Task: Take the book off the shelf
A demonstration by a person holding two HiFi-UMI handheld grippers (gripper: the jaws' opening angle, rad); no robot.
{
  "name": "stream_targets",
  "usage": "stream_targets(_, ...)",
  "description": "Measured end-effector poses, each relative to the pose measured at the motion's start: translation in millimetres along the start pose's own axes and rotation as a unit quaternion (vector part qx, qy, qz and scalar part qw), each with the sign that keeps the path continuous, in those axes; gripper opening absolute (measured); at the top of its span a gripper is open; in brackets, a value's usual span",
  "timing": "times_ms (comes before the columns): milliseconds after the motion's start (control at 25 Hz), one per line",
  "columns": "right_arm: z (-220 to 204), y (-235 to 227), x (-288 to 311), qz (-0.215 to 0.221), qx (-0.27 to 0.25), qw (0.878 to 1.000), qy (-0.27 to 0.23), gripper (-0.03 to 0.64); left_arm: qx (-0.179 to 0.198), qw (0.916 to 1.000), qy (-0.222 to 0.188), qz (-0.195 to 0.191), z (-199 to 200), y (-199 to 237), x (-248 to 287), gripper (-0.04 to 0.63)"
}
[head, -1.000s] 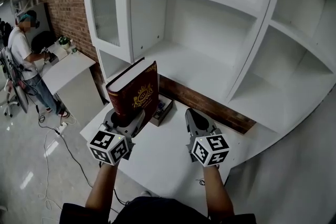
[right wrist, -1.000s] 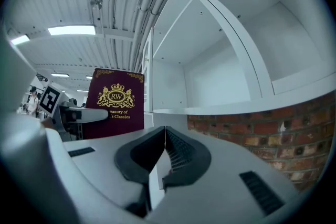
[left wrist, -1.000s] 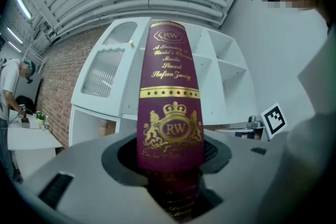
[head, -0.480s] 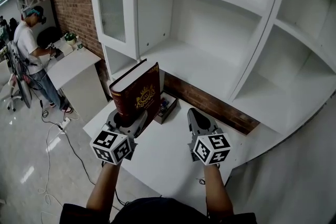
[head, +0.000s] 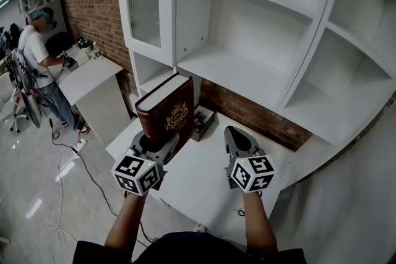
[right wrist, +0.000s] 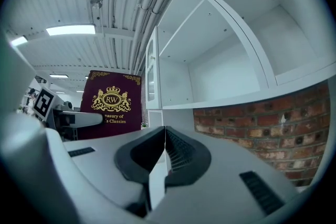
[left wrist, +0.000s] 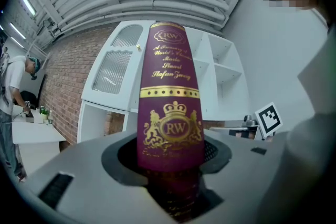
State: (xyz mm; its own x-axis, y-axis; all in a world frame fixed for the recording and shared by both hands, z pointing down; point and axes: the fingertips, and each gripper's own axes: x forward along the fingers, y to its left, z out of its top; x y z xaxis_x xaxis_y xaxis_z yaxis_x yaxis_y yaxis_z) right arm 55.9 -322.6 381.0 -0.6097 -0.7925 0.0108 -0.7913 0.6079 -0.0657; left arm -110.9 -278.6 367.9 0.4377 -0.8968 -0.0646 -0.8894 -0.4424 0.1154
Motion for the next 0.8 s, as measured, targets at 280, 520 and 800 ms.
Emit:
stream_targets(280, -0.8, 44.8, -12.0, -0.006, -0.001, 1.0, -0.001, 0.02, -0.001, 0.9998, 0.008, -0.021, 0.8, -3.0, -39.1, 0.236)
stream_targets(520, -1.9, 80.4, -24.6, -0.014, -0.004, 1.0, -0.004, 0.02, 0.002, 0.9995, 0.004, -0.033, 5.5, -4.4, -72.3, 0.236)
stream_targets(800, -7.7, 112.7, -44.4, -0.024, -0.004, 1.0, -0.006, 0.02, 0.006, 0.9985, -0.001, -0.054, 6.3, -15.0, -103.9, 0.236)
